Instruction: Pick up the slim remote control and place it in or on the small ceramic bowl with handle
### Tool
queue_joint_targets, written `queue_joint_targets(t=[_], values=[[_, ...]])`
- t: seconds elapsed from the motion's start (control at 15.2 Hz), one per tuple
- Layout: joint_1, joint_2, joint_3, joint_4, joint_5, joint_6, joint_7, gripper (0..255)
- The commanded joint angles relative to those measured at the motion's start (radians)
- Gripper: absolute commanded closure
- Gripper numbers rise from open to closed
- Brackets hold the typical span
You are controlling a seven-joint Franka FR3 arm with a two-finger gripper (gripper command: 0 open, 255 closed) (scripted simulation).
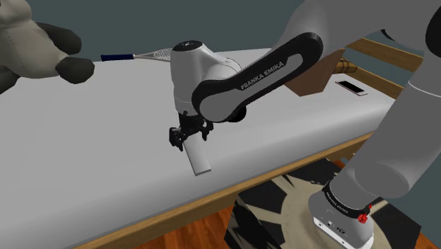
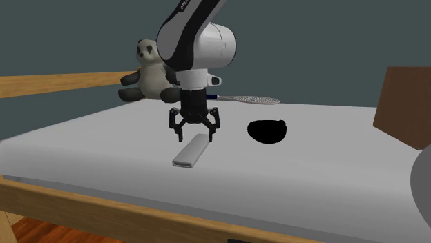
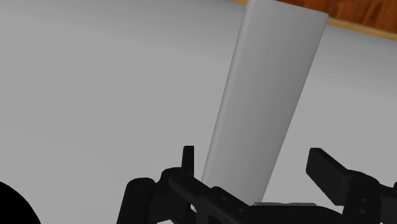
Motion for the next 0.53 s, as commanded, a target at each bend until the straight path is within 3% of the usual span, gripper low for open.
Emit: queue_joint_targets(t=[0.0,0.46], values=[[0.003,0.014,-0.002,-0.013,-0.012,0.025,0.01,0],[0.005,0.029,-0.005,-0.02,-0.025,0.044,0.019,0]])
